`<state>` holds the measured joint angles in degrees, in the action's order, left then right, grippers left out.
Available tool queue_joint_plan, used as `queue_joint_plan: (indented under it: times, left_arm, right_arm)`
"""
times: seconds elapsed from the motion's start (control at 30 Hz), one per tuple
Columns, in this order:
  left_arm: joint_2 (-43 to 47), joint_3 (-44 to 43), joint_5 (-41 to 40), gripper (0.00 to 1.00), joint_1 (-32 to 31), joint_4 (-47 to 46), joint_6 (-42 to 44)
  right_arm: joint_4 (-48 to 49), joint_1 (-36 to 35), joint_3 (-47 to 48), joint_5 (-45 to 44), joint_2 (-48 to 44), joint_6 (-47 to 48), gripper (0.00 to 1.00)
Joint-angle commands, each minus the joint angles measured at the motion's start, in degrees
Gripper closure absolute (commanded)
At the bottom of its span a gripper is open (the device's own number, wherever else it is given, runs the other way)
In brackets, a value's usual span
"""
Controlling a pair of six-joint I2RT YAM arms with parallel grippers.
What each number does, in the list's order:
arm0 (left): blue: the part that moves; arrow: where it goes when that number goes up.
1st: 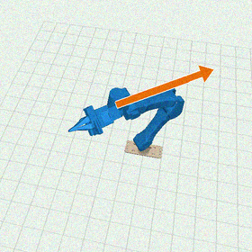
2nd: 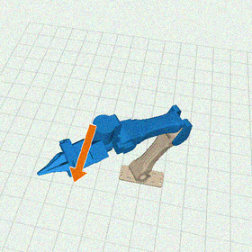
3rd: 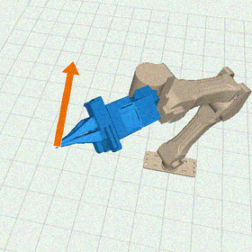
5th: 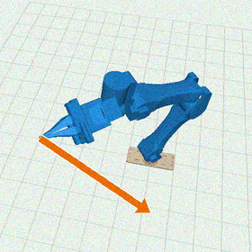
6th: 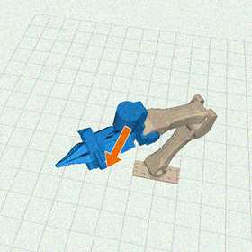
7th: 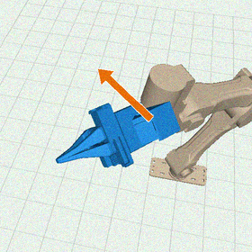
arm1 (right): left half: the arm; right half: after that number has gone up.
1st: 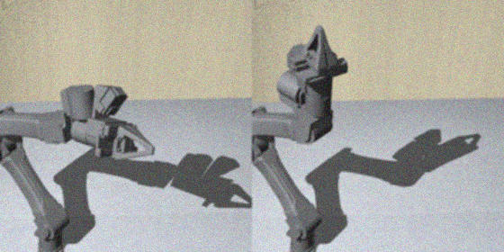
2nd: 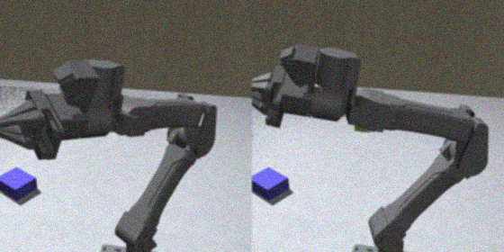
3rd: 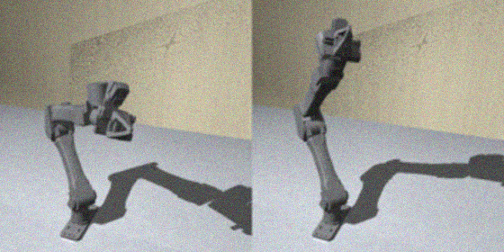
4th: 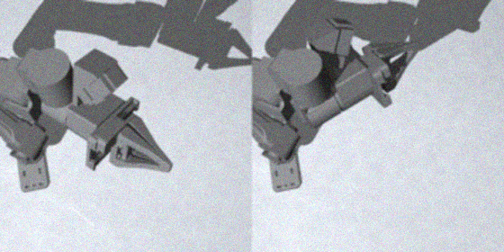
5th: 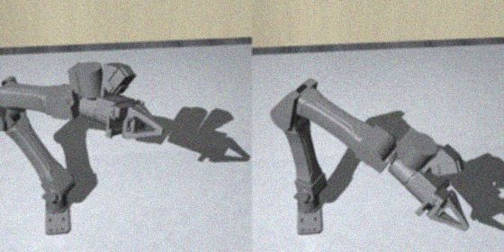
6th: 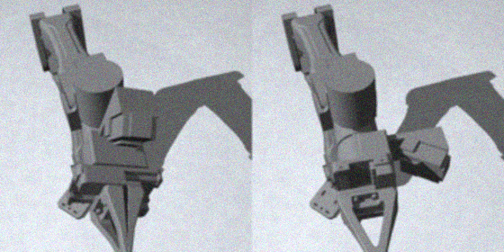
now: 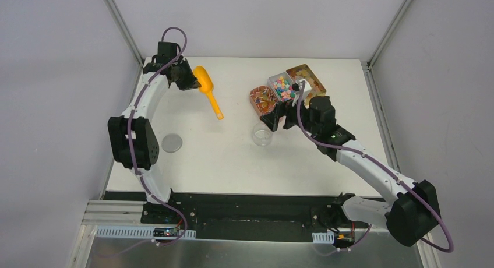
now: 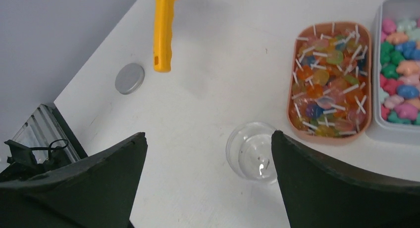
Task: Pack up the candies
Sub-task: Pick up the spatula from the center of the board.
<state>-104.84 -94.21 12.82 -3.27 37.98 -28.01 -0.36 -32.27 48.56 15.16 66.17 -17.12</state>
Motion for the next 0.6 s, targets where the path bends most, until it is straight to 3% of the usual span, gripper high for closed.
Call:
queue_joint_plan:
  times: [0.0, 0.1, 0.37, 0.57]
  left_arm:
    - [6.5, 4.2, 8.6, 1.00, 1.6, -1.1, -6.9]
    - [9.9, 7.5, 11.8, 1.00, 1.9, -1.9, -12.0]
    - [19.2, 18.2, 18.2, 1.00, 2.0, -2.6, -31.5]
    - [21.3, 23.8, 25.8, 1.00, 2.0, 0.1, -38.4]
  right_arm:
    - [22.6, -3.3, -5.7, -0.5, -1.4, 9.8, 0.02]
    - [35.6, -5.1, -10.1, -0.6, -1.4, 19.5, 0.02]
    - [46.8, -8.8, -11.2, 7.6, 5.0, 38.4, 0.06]
    - [51.1, -12.5, -9.0, 8.1, 9.6, 41.8, 0.12]
